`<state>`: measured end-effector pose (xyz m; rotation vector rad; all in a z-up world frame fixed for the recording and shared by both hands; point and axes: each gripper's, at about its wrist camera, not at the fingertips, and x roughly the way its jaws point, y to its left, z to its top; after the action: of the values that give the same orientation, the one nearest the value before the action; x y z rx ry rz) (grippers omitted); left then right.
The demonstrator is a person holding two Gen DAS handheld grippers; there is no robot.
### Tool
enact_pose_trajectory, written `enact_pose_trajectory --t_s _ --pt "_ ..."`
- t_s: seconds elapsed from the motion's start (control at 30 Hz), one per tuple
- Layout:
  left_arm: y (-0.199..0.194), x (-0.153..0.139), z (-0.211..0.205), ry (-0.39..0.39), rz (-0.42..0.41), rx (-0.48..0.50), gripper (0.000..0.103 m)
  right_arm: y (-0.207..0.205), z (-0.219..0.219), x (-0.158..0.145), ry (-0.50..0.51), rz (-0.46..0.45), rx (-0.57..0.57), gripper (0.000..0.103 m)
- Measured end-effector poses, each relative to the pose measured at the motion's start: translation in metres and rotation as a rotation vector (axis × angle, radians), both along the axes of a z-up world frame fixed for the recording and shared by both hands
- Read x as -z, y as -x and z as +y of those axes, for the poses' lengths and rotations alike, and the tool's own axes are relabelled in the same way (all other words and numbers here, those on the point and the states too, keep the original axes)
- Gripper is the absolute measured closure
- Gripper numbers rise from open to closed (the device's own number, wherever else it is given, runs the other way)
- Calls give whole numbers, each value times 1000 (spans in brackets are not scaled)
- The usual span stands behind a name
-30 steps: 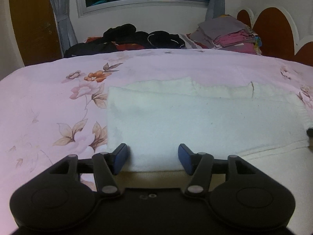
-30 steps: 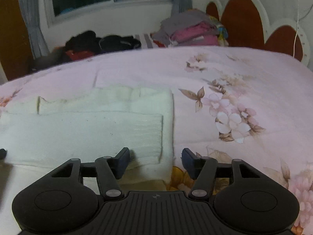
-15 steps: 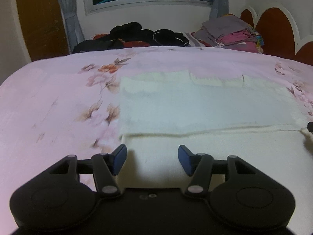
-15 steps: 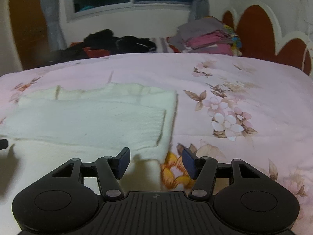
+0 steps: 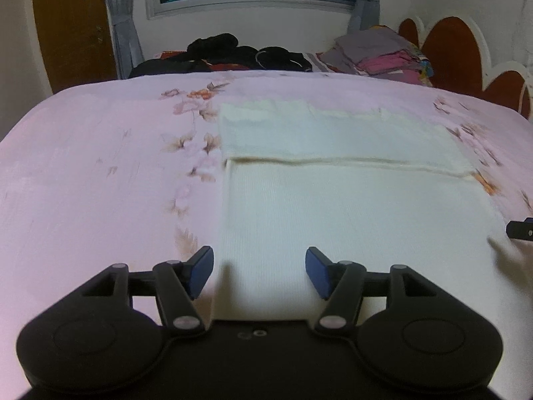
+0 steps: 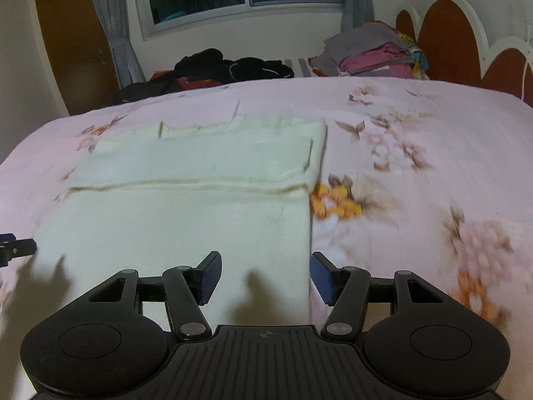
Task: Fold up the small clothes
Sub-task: 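Move both tools to the hem edge of the folded sweater, then grasp the hem with both tools and fold it over toward the collar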
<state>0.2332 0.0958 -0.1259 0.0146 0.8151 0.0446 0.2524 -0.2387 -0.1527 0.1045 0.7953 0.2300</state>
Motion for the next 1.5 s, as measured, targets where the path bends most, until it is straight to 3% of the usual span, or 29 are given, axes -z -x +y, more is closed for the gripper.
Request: enact_pose_trajectory --t_s 0.33,0.53,0.83,1.2,1.27,1.4,1.5 --pt "80 6 24 56 32 43 43 104 8 8 40 68 45 45" --pt "117 15 30 88 72 59 44 145 8 14 42 97 62 45" --pt "154 26 42 193 131 36 46 184 1 21 23 153 96 45" --pt "174 31 41 233 139 43 47 205 0 25 -32 191 115 45" --pt "175 31 41 237 142 49 51 206 2 25 -44 193 113 61" --pt "175 31 46 282 158 53 69 205 3 24 -60 203 108 69" --pt "172 33 52 361 194 65 98 203 2 24 -106 223 97 87"
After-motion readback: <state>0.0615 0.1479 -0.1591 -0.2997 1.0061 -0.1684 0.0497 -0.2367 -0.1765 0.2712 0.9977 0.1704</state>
